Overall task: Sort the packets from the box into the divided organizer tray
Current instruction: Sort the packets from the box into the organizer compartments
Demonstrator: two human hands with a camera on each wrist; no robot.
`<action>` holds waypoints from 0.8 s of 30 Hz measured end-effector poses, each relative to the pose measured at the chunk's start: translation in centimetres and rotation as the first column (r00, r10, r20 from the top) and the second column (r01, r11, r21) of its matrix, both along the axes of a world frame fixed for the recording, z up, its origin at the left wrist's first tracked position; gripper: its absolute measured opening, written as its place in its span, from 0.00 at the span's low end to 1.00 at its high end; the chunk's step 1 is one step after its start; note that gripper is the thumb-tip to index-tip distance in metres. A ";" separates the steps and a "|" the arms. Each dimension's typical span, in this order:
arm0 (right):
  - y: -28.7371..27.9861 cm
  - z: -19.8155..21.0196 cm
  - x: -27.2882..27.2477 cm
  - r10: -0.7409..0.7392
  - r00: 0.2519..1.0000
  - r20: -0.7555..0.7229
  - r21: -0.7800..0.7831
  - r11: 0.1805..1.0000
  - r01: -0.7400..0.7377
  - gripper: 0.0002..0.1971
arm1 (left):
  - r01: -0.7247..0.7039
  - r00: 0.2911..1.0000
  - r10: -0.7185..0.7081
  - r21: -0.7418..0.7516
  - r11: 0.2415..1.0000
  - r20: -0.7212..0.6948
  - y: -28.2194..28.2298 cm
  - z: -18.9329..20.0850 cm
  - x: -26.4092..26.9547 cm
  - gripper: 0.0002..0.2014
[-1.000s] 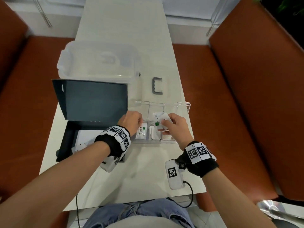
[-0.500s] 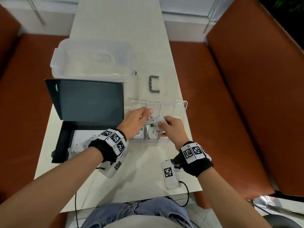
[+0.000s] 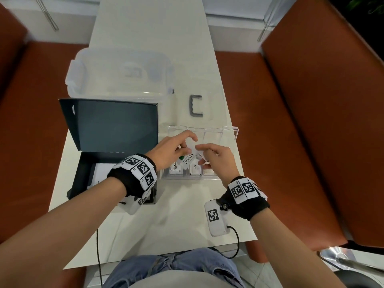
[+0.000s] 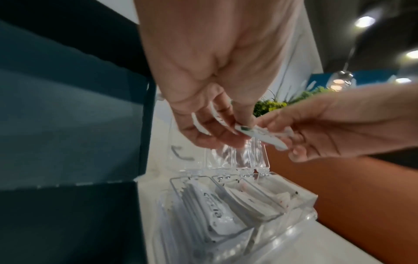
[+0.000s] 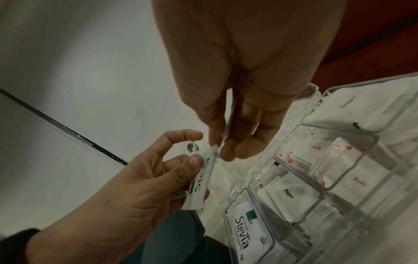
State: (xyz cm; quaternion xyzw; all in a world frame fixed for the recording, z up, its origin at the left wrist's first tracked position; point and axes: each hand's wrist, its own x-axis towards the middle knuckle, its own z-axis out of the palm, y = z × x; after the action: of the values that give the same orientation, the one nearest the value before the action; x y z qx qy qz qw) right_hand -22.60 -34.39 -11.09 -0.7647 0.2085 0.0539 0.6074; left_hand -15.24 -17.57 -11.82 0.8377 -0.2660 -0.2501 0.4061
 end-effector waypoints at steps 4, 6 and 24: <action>0.7 0.2 0.5 0.023 1.000 0.016 -0.013 1.000 -0.023 0.05 | -0.058 0.998 0.058 -0.063 0.996 0.009 0.0 0.3 0.2 0.13; 0.8 0.1 0.8 -0.036 0.999 0.026 0.032 0.999 0.035 0.04 | -0.165 0.984 0.157 -0.104 0.981 -0.081 0.2 0.4 0.3 0.18; -1.1 -1.4 -0.9 -0.099 0.993 -0.061 0.018 0.995 0.100 0.12 | 0.092 0.995 -0.100 0.313 0.945 0.010 -0.2 -0.4 1.5 0.06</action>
State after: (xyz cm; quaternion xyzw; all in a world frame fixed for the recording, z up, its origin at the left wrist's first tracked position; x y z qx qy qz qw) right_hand -23.50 -35.45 -12.45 -0.7450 0.2638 0.0485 0.6108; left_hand -13.72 -17.73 -12.27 0.8805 -0.2687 -0.2978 0.2526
